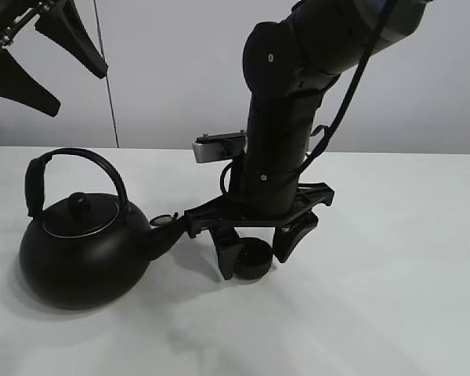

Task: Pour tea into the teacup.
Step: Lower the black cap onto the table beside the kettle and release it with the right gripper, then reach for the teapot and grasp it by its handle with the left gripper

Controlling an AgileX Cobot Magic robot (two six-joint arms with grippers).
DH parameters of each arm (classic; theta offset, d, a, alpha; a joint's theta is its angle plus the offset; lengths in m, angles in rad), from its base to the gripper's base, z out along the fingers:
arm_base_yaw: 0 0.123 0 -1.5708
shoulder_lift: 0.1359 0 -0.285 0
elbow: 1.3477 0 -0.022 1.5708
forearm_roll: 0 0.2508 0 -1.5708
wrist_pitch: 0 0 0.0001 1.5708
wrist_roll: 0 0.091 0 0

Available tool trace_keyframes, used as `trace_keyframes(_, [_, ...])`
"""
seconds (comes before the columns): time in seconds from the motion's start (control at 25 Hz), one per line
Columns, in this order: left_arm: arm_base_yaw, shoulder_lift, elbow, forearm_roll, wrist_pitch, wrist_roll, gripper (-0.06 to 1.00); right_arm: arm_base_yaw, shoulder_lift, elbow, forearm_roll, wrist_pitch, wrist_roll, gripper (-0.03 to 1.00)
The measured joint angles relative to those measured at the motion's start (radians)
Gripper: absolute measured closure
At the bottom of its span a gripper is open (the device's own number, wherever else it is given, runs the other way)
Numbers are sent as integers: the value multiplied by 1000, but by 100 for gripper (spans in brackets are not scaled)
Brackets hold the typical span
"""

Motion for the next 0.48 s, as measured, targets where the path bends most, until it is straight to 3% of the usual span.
trace_keyframes(0.28, [0,0,0,0,0,0,45,-3,-57,0,0,5,9,47])
trace_keyframes(0.48, [0,0,0,0,0,0,45,-64,-119,0,13,11,26,47])
